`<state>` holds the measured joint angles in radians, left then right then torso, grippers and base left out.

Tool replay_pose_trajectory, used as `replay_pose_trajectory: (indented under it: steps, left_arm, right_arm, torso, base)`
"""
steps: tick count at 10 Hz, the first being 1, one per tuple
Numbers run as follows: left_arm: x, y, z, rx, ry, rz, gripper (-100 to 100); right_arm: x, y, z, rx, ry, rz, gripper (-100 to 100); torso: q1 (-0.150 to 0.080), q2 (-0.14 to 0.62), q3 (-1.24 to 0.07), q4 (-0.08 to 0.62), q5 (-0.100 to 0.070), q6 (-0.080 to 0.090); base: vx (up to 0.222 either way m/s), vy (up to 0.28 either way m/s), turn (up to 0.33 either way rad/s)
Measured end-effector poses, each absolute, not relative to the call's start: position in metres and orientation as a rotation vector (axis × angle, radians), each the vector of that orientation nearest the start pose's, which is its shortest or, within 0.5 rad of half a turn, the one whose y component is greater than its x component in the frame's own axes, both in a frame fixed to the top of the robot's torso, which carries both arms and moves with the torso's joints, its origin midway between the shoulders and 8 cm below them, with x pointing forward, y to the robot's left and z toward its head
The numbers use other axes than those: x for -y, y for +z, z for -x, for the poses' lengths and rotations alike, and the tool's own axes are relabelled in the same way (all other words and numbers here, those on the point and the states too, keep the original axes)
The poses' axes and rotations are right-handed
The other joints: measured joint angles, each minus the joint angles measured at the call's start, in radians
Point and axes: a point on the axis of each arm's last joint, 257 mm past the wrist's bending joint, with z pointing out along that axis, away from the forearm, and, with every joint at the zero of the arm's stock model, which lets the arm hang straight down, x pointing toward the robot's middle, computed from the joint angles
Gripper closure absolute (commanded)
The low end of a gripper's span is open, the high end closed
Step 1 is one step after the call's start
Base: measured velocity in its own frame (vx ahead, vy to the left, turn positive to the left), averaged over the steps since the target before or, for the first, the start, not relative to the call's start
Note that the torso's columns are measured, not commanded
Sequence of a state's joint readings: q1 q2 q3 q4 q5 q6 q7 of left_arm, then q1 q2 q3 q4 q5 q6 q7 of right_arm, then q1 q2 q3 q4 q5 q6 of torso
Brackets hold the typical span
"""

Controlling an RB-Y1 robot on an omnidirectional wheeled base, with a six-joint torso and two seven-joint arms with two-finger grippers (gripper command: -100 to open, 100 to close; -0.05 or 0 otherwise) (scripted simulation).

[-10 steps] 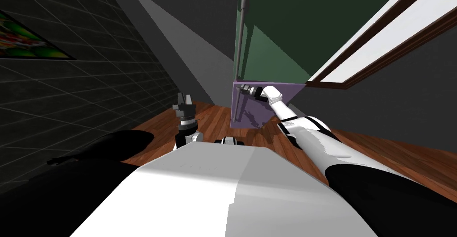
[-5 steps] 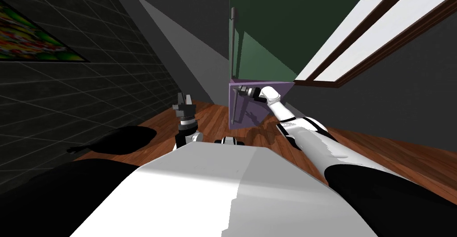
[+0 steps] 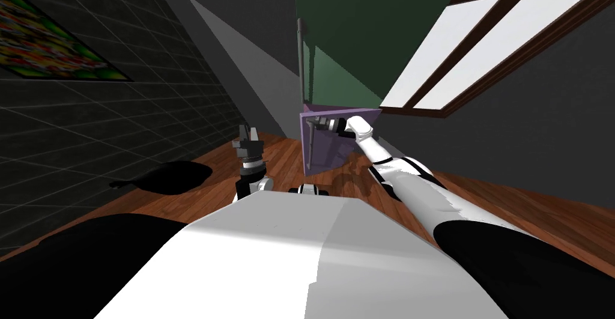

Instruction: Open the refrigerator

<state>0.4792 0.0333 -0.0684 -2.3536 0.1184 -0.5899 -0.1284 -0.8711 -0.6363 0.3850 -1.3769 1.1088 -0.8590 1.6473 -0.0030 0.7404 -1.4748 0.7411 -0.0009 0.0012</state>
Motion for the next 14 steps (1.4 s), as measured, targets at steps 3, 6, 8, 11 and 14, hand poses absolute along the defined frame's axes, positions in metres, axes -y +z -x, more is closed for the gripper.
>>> replay_pose_trajectory:
  steps: [3,6,8,11,14]
  left_arm:
    - [-0.263,0.076,-0.313,-0.466,-1.369,0.536,0]
    - [-0.263,0.076,-0.313,-0.466,-1.369,0.536,0]
    - [-0.263,0.076,-0.313,-0.466,-1.369,0.536,0]
    - [-0.263,0.076,-0.313,-0.466,-1.369,0.536,0]
    - [-0.263,0.076,-0.313,-0.466,-1.369,0.536,0]
  right_arm:
    - [-0.034,0.022,-0.493,0.380,-0.653,1.623,100]
    - [-0.046,0.019,-0.473,0.427,-0.602,1.610,100]
    - [-0.057,0.023,-0.454,0.477,-0.558,1.587,100]
    - [-0.069,0.020,-0.428,0.533,-0.491,1.565,100]
    - [-0.076,0.023,-0.408,0.584,-0.445,1.539,100]
  torso:
    - [0.002,-0.003,-0.002,-0.002,0.000,-0.001]
    - [0.008,-0.006,-0.004,-0.003,0.003,-0.002]
    - [-0.003,-0.002,-0.001,-0.003,-0.002,0.000]
    - [0.000,-0.006,-0.004,-0.002,0.000,0.001]
    - [-0.001,-0.002,-0.002,-0.002,-0.001,0.001]
  base:
    - [-0.143,-0.269,0.038]
    - [-0.050,-0.171,0.047]
    - [-0.085,-0.248,0.077]
    - [-0.051,-0.224,0.043]
    - [-0.095,-0.223,0.047]
